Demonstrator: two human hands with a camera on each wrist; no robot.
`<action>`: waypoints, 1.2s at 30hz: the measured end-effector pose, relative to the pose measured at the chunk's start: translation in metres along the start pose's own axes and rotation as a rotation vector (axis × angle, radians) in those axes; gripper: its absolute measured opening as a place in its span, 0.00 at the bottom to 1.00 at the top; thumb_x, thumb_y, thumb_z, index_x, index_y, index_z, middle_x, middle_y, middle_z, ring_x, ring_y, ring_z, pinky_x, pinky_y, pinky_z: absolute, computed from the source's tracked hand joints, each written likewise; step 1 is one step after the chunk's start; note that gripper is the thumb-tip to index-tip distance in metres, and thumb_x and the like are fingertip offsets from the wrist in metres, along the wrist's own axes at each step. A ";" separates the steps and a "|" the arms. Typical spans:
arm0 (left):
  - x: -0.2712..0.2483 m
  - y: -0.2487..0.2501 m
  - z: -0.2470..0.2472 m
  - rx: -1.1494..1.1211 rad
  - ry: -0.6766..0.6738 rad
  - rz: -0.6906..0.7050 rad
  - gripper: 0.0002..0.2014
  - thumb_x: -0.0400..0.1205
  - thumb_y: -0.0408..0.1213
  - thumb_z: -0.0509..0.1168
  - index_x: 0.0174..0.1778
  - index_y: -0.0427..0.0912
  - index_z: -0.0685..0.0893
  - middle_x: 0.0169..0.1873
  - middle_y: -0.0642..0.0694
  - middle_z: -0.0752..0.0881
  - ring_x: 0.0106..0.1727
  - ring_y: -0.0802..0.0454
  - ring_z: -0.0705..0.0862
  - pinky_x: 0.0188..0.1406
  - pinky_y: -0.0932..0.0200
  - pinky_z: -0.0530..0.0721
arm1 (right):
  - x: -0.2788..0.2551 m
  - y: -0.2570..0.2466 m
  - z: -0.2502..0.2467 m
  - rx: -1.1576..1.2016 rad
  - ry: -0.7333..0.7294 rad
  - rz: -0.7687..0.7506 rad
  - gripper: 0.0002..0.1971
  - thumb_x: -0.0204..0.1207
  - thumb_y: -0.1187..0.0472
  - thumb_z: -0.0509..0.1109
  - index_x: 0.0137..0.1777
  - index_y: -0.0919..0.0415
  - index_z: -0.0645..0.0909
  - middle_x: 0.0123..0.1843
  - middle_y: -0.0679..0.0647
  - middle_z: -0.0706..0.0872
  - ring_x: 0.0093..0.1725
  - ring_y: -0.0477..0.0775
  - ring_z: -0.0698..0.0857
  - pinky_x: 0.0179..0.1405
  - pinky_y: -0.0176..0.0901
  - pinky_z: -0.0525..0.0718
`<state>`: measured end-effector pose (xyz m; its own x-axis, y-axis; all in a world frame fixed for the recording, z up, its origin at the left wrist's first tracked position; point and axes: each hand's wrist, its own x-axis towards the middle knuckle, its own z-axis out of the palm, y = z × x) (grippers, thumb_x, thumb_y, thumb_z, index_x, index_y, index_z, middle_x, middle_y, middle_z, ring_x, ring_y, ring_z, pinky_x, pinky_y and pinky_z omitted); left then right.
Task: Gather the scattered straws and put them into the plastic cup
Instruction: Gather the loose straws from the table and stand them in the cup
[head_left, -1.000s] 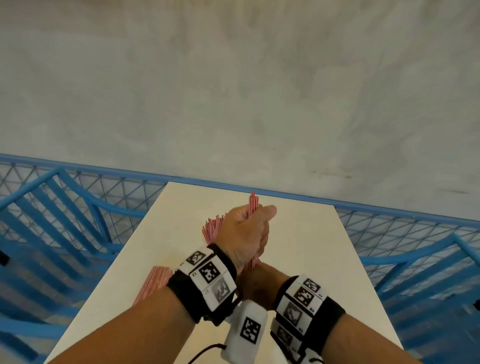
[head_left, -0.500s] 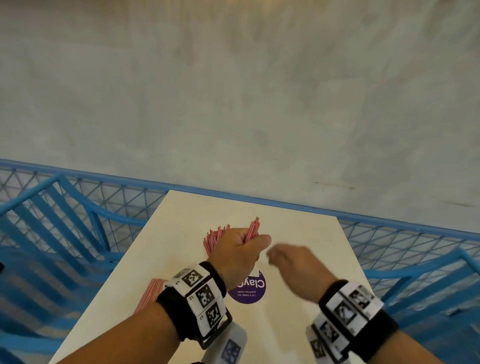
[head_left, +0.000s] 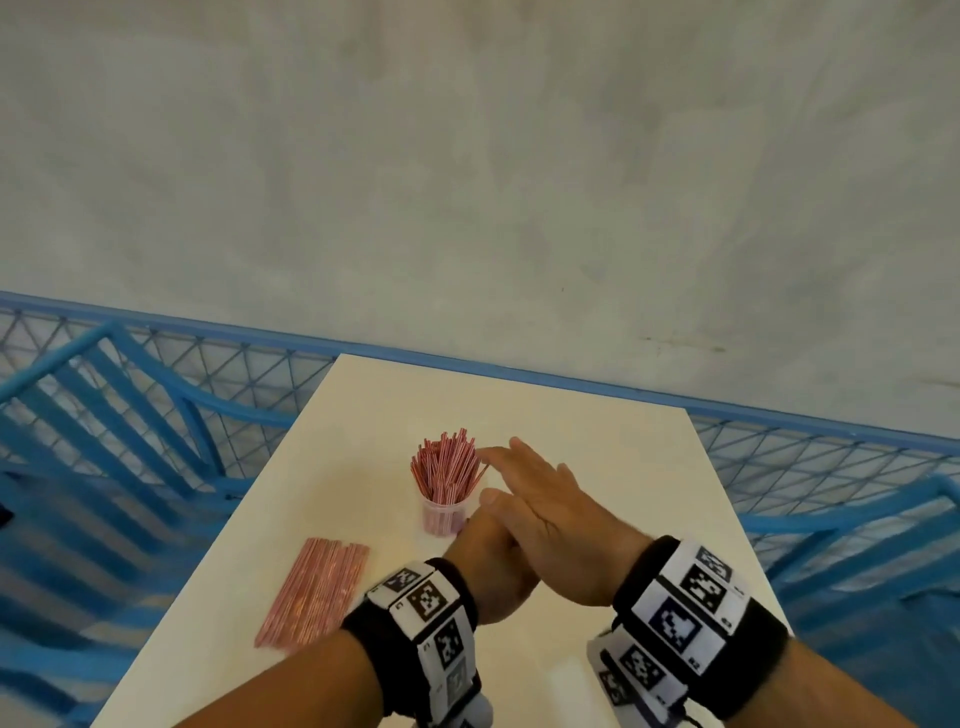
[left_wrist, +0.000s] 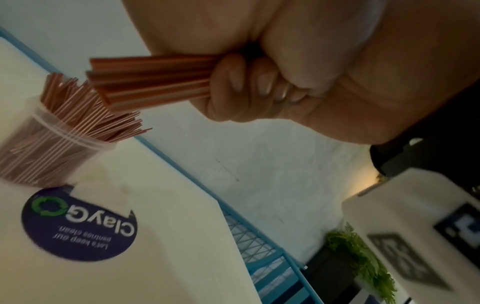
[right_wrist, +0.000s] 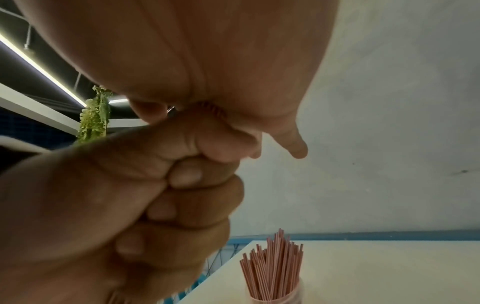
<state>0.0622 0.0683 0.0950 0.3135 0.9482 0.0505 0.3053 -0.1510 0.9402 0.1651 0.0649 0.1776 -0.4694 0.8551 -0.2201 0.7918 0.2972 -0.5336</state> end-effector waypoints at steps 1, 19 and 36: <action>0.003 -0.007 0.002 -0.017 0.024 -0.004 0.17 0.78 0.40 0.64 0.59 0.35 0.82 0.56 0.32 0.86 0.57 0.38 0.84 0.51 0.66 0.84 | 0.003 0.001 0.002 0.002 -0.017 0.006 0.26 0.85 0.45 0.41 0.83 0.44 0.47 0.85 0.41 0.46 0.81 0.37 0.37 0.81 0.47 0.33; 0.127 -0.048 -0.096 -0.053 0.479 -0.134 0.20 0.85 0.53 0.55 0.42 0.46 0.86 0.40 0.45 0.87 0.40 0.45 0.84 0.37 0.61 0.78 | 0.027 0.091 0.052 0.506 0.369 0.220 0.18 0.84 0.50 0.53 0.72 0.48 0.71 0.70 0.41 0.78 0.66 0.31 0.73 0.51 0.15 0.72; 0.106 -0.108 -0.080 0.713 -0.048 -0.076 0.31 0.86 0.56 0.49 0.84 0.57 0.46 0.84 0.58 0.41 0.85 0.55 0.42 0.82 0.44 0.40 | 0.054 0.092 0.065 0.587 0.358 0.269 0.18 0.85 0.57 0.54 0.74 0.52 0.70 0.68 0.46 0.78 0.59 0.30 0.76 0.40 0.12 0.74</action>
<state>-0.0098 0.2076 0.0261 0.3026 0.9524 -0.0368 0.8355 -0.2465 0.4911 0.1872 0.1113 0.0636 -0.0531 0.9825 -0.1784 0.4746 -0.1324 -0.8702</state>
